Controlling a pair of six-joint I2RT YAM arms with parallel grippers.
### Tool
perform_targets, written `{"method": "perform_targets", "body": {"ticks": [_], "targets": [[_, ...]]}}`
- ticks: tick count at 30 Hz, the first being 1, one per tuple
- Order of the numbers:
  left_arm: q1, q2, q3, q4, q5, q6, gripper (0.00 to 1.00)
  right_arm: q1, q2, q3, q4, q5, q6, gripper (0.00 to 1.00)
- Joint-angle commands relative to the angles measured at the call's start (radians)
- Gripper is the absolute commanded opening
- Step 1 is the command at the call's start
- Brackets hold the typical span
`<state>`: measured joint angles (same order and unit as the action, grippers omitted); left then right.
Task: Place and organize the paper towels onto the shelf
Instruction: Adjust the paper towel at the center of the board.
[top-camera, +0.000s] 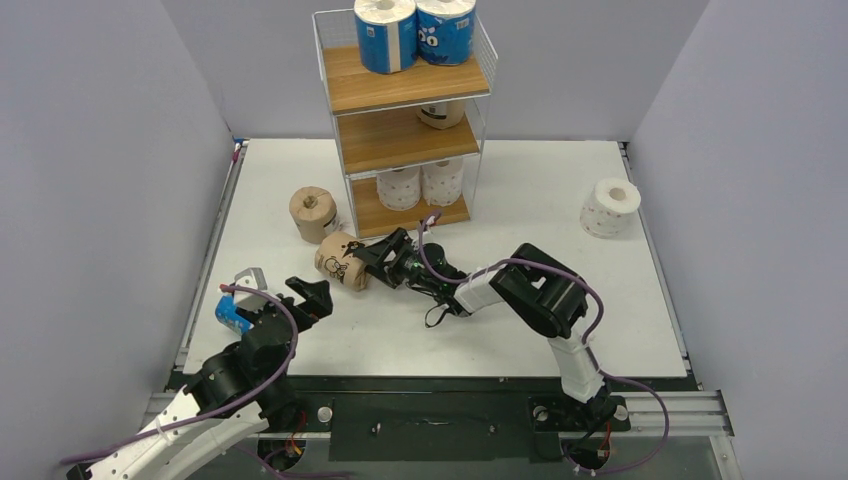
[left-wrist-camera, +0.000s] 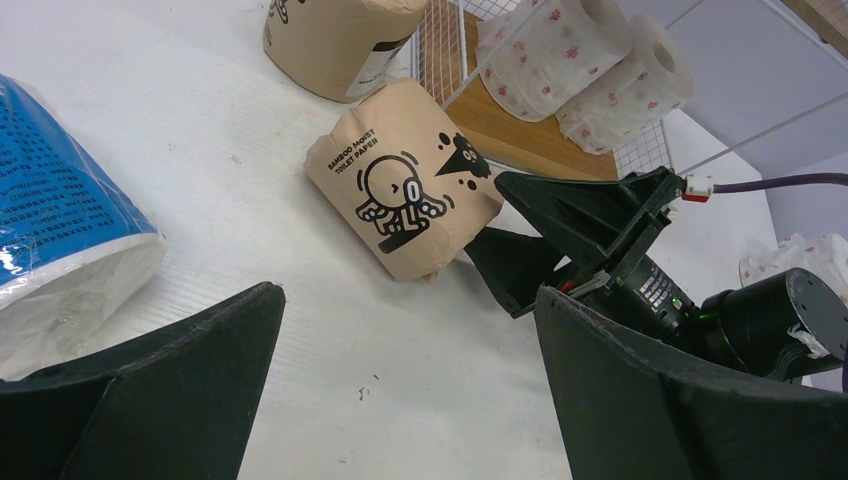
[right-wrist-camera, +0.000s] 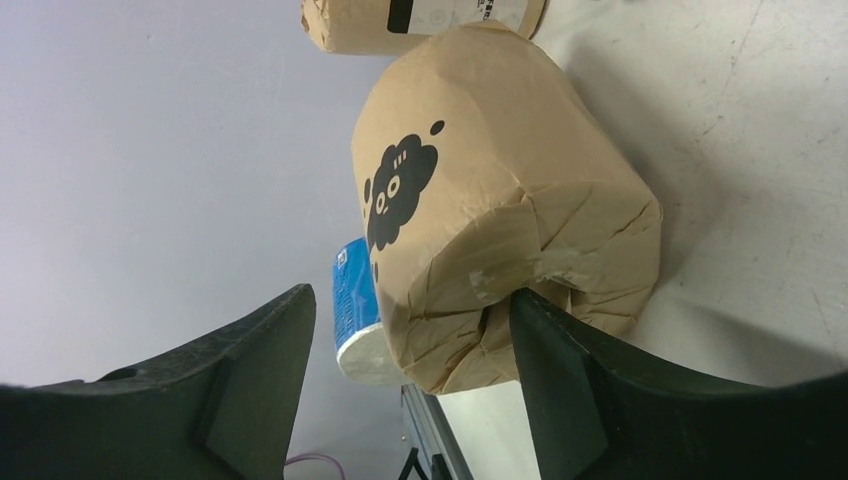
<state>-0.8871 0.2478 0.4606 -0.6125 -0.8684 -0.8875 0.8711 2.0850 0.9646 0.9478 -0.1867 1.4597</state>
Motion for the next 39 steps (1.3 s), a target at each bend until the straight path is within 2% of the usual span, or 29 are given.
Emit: {"method": "perform_targets", "body": {"ticks": [1,9,15,19,22,26,30,31,32,34,36,39], "targets": [[0.005,0.001,-0.002,0.003,-0.022,-0.018,0.97,-0.004,0.034,0.060,0.019,0.010,-0.023,0.66],[0.004,-0.001,-0.003,-0.001,-0.021,-0.020,0.97,-0.003,0.066,0.111,-0.003,-0.004,-0.035,0.57],[0.005,0.001,-0.009,0.007,-0.013,-0.026,0.97,-0.004,0.040,0.082,0.006,-0.004,-0.061,0.38],[0.005,0.009,-0.007,0.016,-0.007,-0.026,0.97,-0.016,-0.012,0.030,0.003,-0.007,-0.094,0.22],[0.004,0.014,-0.006,0.025,-0.002,-0.025,0.97,-0.030,-0.111,-0.044,-0.017,-0.006,-0.133,0.16],[0.005,0.019,-0.010,0.046,0.008,-0.025,0.97,-0.045,-0.294,-0.108,-0.220,0.005,-0.290,0.15],[0.005,0.028,-0.018,0.074,0.024,-0.024,0.97,-0.062,-0.473,-0.127,-0.536,0.033,-0.469,0.12],[0.004,0.031,-0.020,0.078,0.026,-0.024,0.97,-0.063,-0.526,-0.122,-0.659,0.050,-0.542,0.11],[0.005,0.033,-0.022,0.085,0.032,-0.024,0.97,-0.064,-0.553,-0.102,-0.722,0.062,-0.583,0.11],[0.005,0.039,-0.028,0.101,0.039,-0.024,0.97,-0.057,-0.622,-0.061,-0.994,0.106,-0.706,0.11],[0.004,0.044,-0.039,0.120,0.050,-0.028,0.97,-0.048,-0.669,-0.004,-1.181,0.153,-0.815,0.12],[0.004,0.060,-0.058,0.155,0.070,-0.028,0.97,-0.017,-0.696,0.084,-1.394,0.242,-0.957,0.14]]}}
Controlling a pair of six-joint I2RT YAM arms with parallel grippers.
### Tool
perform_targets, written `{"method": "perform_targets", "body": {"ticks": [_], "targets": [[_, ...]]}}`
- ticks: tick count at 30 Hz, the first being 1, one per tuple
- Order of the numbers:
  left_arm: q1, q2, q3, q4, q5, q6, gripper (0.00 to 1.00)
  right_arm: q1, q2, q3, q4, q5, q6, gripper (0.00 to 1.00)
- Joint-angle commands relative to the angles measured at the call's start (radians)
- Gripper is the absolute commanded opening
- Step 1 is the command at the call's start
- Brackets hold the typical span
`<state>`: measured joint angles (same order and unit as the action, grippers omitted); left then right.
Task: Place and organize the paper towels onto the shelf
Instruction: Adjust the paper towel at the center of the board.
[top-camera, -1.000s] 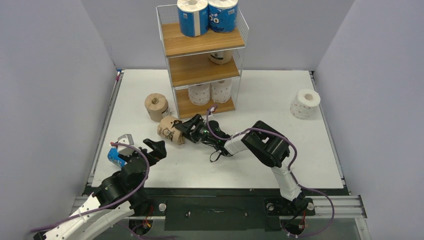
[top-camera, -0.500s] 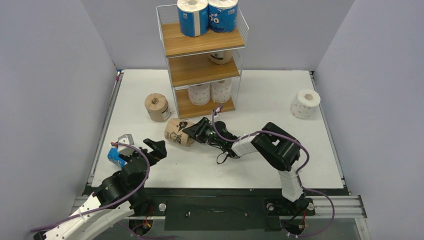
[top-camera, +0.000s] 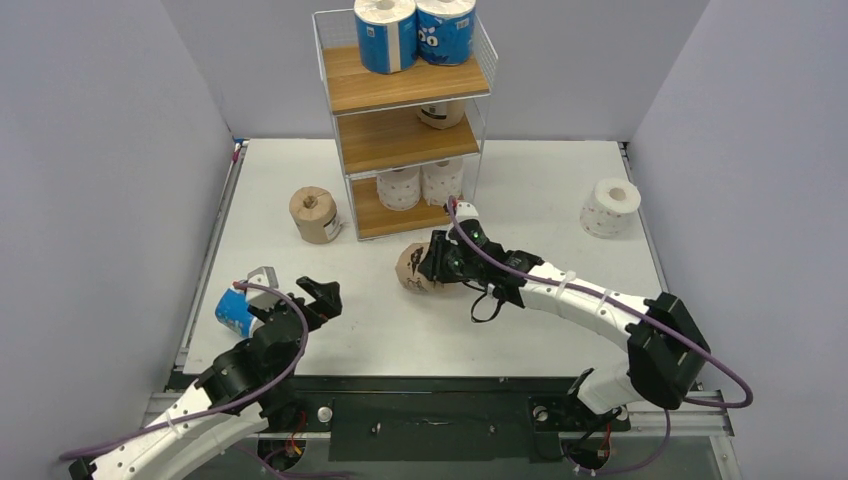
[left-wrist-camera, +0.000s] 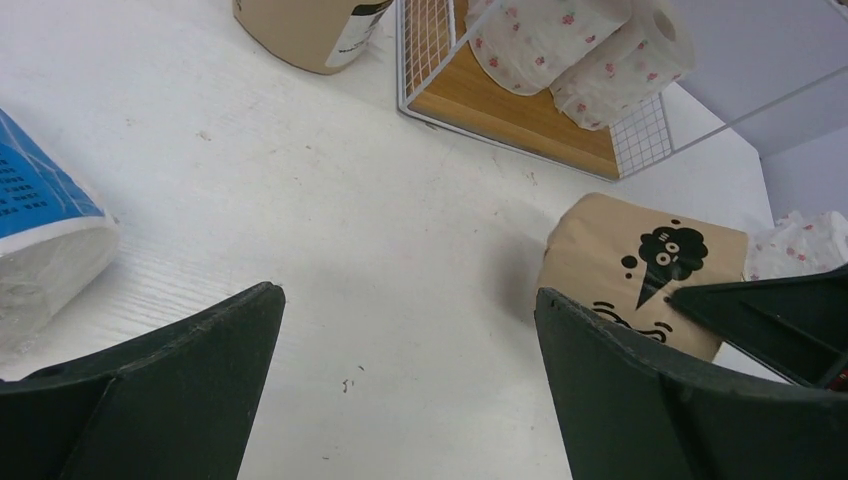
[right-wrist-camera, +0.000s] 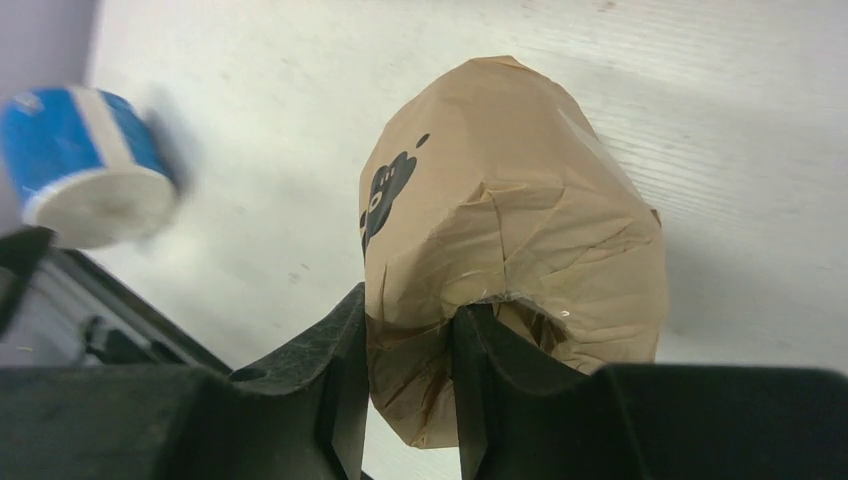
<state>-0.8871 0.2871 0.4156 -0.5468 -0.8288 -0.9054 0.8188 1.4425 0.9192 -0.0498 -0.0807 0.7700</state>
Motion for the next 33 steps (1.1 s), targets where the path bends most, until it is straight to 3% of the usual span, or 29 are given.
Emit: {"method": "perform_targets", "body": {"ticks": [1,7,19,21,26,28,33], "targets": [[0.004,0.030,-0.018,0.109,0.033,-0.010,0.97,0.045,-0.052,0.171,-0.493,0.158,-0.311,0.15],[0.004,0.094,-0.043,0.189,0.066,-0.017,0.97,0.130,-0.014,0.264,-0.737,0.299,-0.424,0.17],[0.004,0.195,-0.068,0.286,0.117,-0.030,0.97,0.191,0.077,0.281,-0.777,0.369,-0.464,0.22],[0.004,0.194,-0.072,0.289,0.118,-0.031,0.97,0.191,0.076,0.286,-0.775,0.371,-0.465,0.26],[0.004,0.197,-0.081,0.305,0.119,-0.028,0.97,0.191,0.046,0.300,-0.772,0.370,-0.458,0.59],[0.004,0.205,-0.080,0.313,0.119,-0.025,0.97,0.191,0.024,0.306,-0.773,0.362,-0.452,0.68],[0.004,0.230,-0.073,0.336,0.121,-0.021,0.97,0.190,-0.083,0.317,-0.768,0.378,-0.413,0.74]]}}
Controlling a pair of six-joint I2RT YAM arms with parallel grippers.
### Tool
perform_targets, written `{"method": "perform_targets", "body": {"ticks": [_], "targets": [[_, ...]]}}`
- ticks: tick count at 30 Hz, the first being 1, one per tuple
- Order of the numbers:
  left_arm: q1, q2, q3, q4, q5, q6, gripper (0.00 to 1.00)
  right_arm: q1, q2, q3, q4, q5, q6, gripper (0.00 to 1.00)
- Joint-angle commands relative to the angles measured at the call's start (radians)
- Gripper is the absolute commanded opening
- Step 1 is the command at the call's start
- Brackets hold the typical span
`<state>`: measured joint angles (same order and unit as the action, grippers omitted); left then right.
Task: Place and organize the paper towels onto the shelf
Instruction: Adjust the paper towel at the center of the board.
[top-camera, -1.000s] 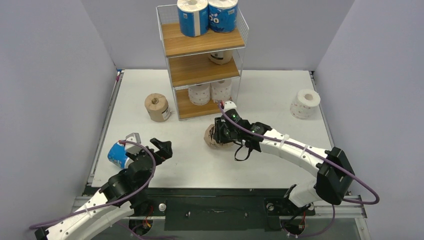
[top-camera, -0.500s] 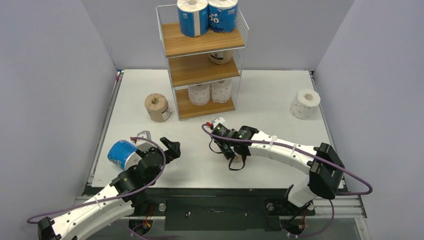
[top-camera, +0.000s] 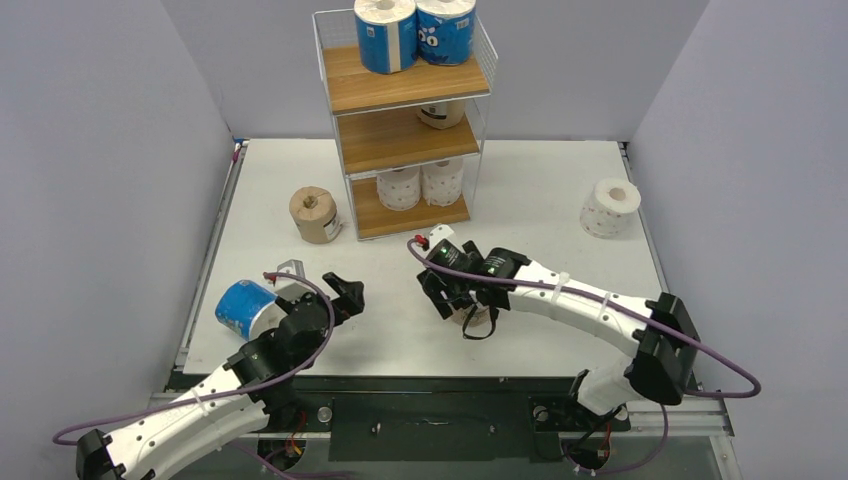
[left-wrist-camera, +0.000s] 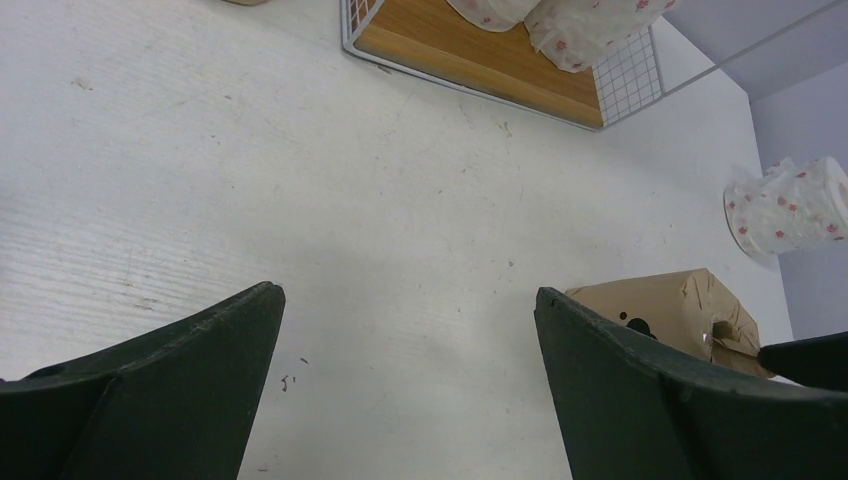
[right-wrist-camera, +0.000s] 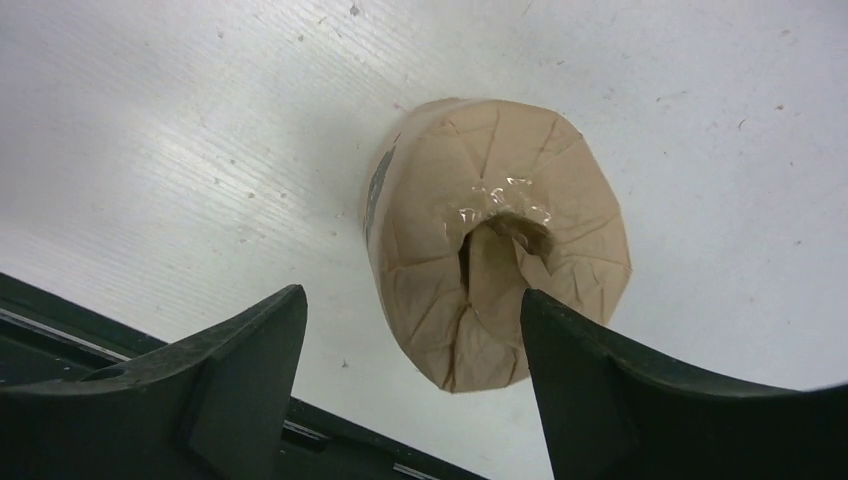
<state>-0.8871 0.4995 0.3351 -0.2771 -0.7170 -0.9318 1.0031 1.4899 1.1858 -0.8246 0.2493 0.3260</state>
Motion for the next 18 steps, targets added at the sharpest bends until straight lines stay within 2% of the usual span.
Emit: {"method": "perform_targets", "body": {"ticks": [1,4,5,6,8,9,11,12,14,18], "targets": [[0.004,0.024,0.009,0.070,0.012,0.008,0.97,0.003,-0.153,0.046,0.025,0.073,0.054,0.74],[0.003,0.037,0.008,0.092,0.017,0.009,0.97,-0.018,-0.281,-0.006,0.087,0.204,0.155,0.74],[0.003,0.044,0.006,0.097,0.022,0.010,0.97,-0.045,-0.330,-0.042,0.106,0.275,0.272,0.72],[0.004,0.048,0.006,0.110,0.024,0.009,0.97,-0.075,-0.357,-0.066,0.138,0.268,0.349,0.72],[0.004,0.063,0.008,0.126,0.033,0.010,0.97,-0.206,-0.435,-0.166,0.245,0.067,0.361,0.74],[0.004,0.074,0.011,0.129,0.038,0.011,0.97,-0.303,-0.478,-0.240,0.276,-0.081,0.365,0.77],[0.004,0.087,0.018,0.131,0.042,0.011,0.97,-0.399,-0.536,-0.338,0.348,-0.197,0.390,0.85],[0.004,0.090,0.020,0.131,0.042,0.011,0.97,-0.421,-0.554,-0.369,0.386,-0.219,0.408,0.89],[0.004,0.096,0.017,0.137,0.046,0.009,0.97,-0.466,-0.597,-0.447,0.432,-0.268,0.429,0.89],[0.004,0.104,0.014,0.148,0.055,0.009,0.97,-0.497,-0.626,-0.525,0.477,-0.311,0.452,0.79]]}}
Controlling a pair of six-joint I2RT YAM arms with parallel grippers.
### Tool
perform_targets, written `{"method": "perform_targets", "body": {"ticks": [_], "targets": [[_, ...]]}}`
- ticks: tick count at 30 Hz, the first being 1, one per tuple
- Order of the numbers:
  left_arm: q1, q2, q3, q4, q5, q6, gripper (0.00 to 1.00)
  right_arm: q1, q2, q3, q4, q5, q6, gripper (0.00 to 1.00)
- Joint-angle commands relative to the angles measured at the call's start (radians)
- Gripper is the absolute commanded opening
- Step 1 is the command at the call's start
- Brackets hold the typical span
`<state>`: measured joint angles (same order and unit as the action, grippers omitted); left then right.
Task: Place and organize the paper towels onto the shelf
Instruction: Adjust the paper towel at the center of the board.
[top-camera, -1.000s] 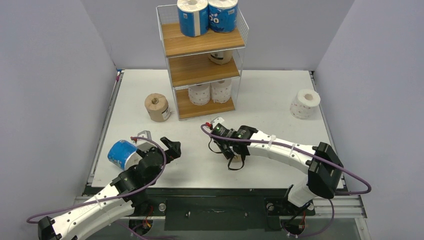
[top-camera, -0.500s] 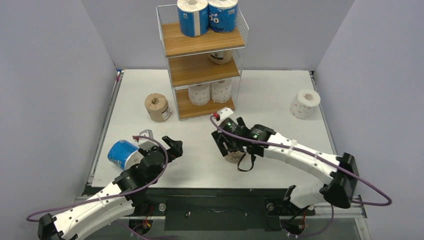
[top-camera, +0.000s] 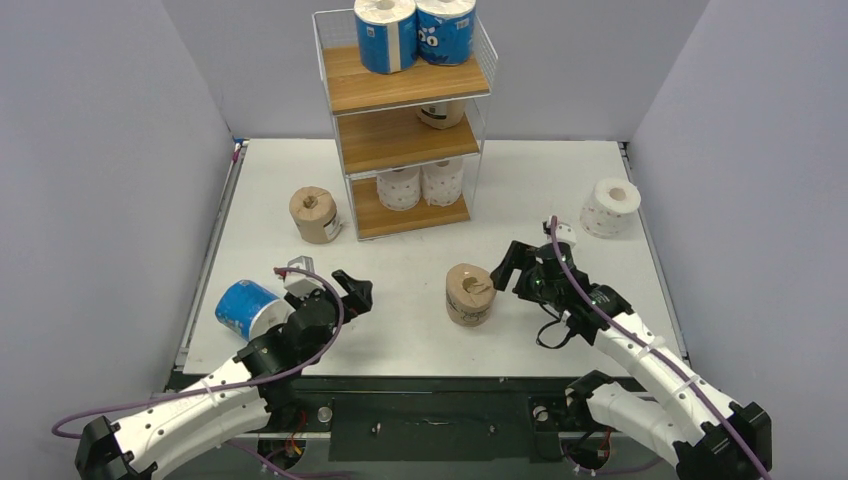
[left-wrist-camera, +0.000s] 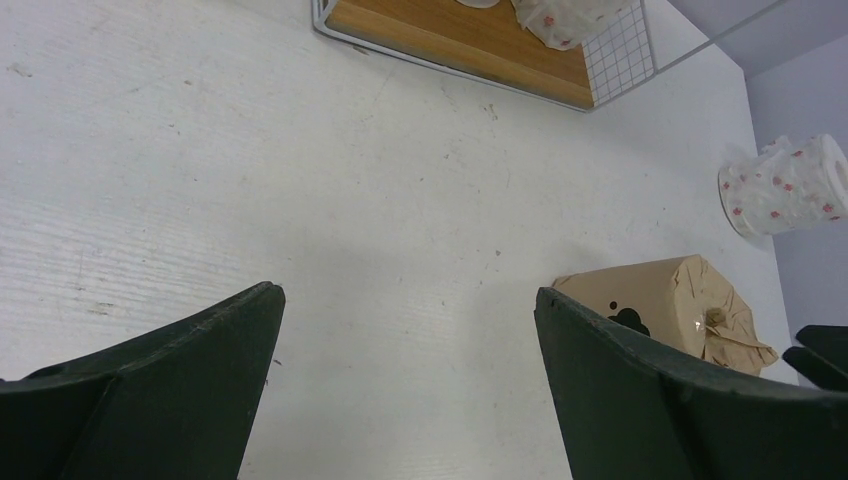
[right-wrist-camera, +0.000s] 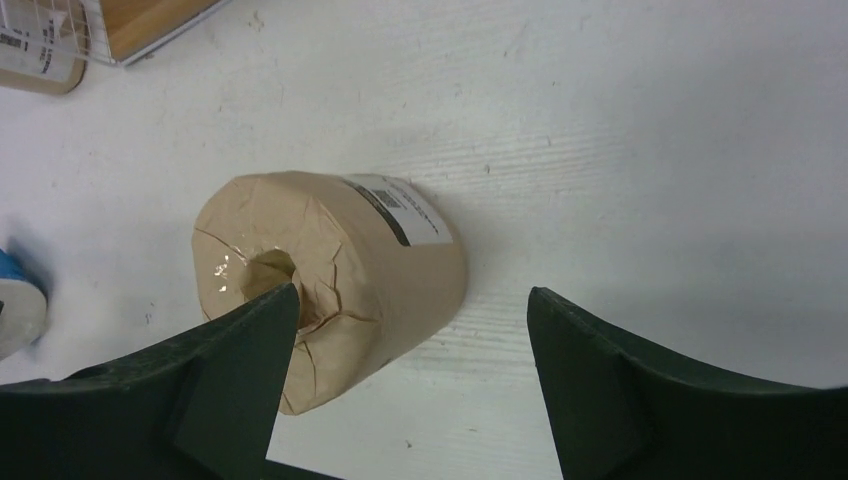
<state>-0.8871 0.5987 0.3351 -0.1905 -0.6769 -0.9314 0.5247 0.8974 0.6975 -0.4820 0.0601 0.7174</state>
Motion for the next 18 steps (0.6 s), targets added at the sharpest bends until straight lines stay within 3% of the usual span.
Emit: {"method": "perform_targets", "body": {"ticks": [1,8,18], "targets": [[0.004,0.008,0.014,0.065,0.016,0.009,0.97,-0.020,-0.033,-0.054,0.142,-0.126,0.062,0.78],[0.004,0.035,0.023,0.074,0.029,0.011,0.97,-0.028,0.004,-0.115,0.207,-0.157,0.073,0.67],[0.004,0.035,0.016,0.074,0.030,0.006,0.97,-0.026,0.048,-0.135,0.206,-0.157,0.056,0.61]]}}
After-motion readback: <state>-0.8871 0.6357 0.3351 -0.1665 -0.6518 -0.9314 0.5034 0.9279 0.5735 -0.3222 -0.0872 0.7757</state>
